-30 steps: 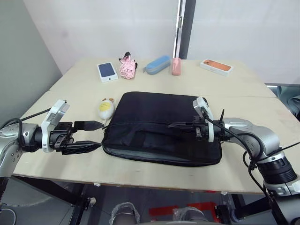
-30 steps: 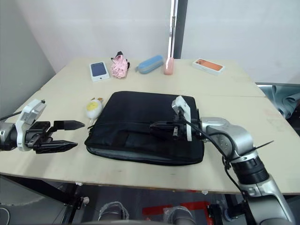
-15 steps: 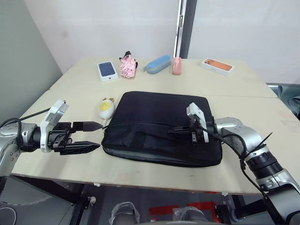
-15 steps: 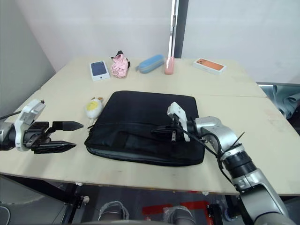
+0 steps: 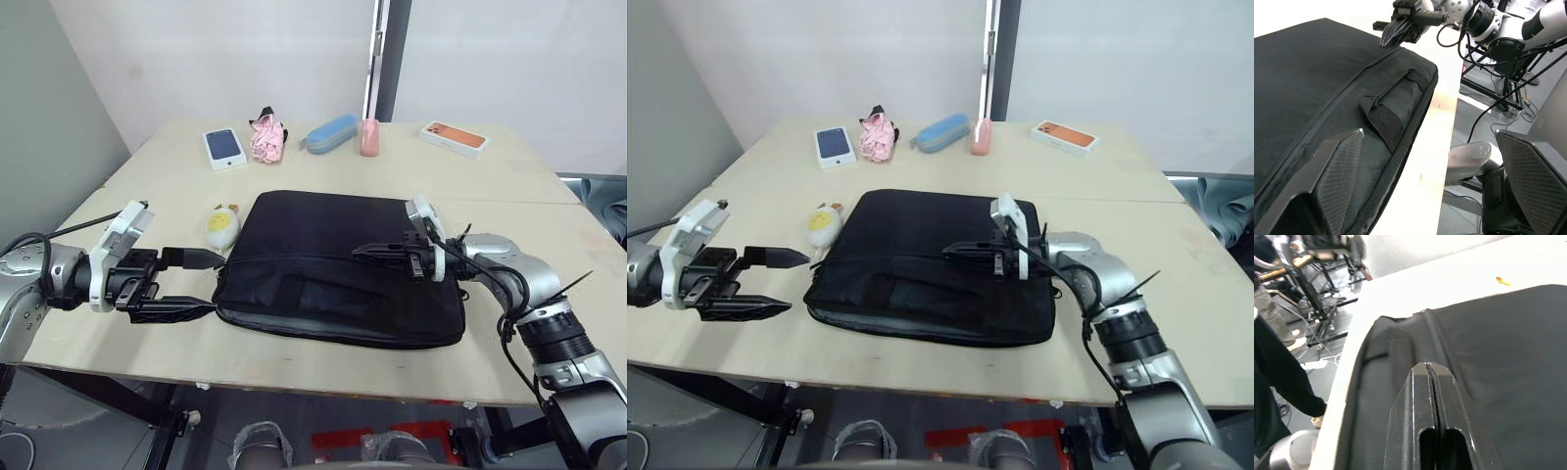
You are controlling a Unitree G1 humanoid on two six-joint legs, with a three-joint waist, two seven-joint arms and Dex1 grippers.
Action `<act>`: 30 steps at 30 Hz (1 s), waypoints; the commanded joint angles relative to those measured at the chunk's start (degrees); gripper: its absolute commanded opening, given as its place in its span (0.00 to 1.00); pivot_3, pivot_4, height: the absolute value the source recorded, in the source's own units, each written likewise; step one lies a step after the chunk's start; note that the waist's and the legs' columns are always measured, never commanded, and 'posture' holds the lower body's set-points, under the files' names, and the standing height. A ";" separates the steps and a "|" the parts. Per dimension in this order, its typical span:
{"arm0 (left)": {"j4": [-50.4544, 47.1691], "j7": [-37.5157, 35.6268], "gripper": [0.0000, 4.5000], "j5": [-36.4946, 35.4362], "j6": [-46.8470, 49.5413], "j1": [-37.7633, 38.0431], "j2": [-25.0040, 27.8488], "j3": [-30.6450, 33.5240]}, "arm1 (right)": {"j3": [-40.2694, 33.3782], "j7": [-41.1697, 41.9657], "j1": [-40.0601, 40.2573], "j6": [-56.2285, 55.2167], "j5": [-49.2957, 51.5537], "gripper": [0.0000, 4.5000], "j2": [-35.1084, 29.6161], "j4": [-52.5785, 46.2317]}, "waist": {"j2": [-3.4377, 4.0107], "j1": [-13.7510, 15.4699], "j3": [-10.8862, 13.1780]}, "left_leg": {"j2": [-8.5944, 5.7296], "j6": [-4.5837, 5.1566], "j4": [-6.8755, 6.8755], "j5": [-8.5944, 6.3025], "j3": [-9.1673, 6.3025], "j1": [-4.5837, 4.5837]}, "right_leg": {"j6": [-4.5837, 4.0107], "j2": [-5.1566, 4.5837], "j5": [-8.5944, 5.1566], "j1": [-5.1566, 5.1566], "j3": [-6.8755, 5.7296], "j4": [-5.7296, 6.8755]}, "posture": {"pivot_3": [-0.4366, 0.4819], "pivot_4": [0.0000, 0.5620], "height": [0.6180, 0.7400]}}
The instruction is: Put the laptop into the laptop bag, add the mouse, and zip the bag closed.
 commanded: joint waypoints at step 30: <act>3.93 -0.19 1.00 1.12 -1.50 0.31 1.01 3.07 | 14.75 3.83 -0.75 -12.12 -18.96 0.01 -0.68 15.03 | -0.17 -1.47 -0.24 | -0.01 -0.02 -0.06 -0.03 0.02 1.00 | -0.05 -0.01 0.01 0.99 0.08 0.11 | 0.48 0.27 1.00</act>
